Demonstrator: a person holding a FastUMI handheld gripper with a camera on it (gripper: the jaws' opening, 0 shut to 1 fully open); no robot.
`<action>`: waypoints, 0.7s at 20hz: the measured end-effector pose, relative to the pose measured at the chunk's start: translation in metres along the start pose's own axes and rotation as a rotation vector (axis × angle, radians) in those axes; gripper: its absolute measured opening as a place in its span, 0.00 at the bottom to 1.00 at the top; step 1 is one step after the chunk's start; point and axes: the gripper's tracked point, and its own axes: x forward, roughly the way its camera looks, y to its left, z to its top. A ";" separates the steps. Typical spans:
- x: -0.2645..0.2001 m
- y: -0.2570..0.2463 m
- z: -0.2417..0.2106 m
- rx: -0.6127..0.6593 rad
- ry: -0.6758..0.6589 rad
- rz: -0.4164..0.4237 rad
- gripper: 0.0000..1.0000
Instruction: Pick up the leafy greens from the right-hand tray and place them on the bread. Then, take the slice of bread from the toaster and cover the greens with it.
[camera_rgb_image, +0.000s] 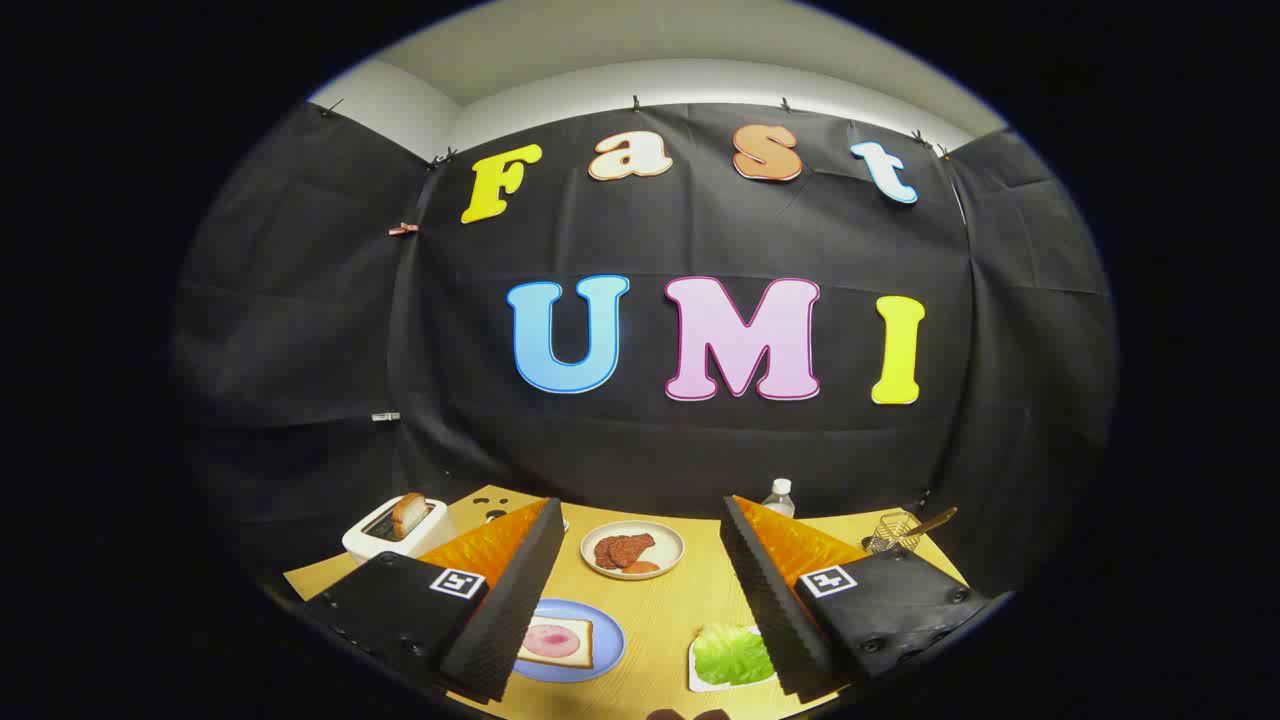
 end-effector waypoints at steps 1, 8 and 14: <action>0.002 0.001 0.000 -0.001 0.003 -0.001 0.98; 0.005 0.003 -0.018 -0.001 0.062 0.007 0.98; 0.005 -0.014 -0.038 -0.002 0.115 -0.026 0.98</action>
